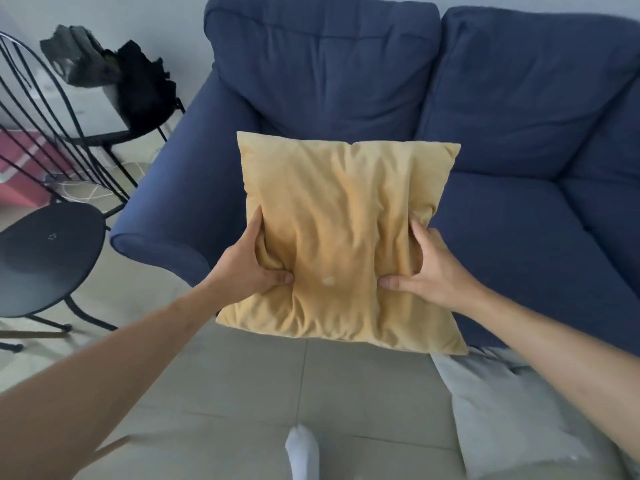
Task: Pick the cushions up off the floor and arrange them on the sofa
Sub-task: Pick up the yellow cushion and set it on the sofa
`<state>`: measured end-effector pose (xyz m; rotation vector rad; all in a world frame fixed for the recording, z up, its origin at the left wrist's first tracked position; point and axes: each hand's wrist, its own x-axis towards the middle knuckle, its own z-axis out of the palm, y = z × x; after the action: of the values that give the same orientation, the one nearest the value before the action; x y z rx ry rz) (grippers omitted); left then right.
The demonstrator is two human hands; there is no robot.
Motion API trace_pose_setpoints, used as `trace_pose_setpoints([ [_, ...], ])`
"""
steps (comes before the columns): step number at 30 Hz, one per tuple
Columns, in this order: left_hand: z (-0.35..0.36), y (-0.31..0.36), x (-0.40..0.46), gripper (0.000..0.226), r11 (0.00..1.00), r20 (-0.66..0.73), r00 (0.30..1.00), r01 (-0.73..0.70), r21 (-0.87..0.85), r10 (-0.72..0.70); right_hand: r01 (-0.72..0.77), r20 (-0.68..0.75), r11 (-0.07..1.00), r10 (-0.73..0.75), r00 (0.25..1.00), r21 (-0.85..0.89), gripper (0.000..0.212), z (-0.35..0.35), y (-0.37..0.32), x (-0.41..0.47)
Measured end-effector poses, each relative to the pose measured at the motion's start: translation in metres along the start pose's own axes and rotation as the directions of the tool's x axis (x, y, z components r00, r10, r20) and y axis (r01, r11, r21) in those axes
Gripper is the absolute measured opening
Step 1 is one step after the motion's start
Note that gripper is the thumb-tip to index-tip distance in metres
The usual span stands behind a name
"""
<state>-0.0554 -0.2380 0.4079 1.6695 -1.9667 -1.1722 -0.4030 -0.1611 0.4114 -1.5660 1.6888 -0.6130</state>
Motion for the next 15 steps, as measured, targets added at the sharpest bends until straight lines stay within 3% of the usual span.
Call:
trace_pose_setpoints([
  [6,-0.032,0.006,0.099,0.146,0.999,0.024,0.999,-0.027,0.026,0.026,0.006,-0.06,0.999,-0.008,0.998,-0.037,0.14,-0.012,-0.007,0.098],
  [15,-0.058,0.005,0.241,0.149,0.994,0.088,0.996,0.012,0.111,-0.022,-0.107,-0.214,0.979,0.068,0.974,-0.176,0.137,-0.007,-0.006,0.231],
])
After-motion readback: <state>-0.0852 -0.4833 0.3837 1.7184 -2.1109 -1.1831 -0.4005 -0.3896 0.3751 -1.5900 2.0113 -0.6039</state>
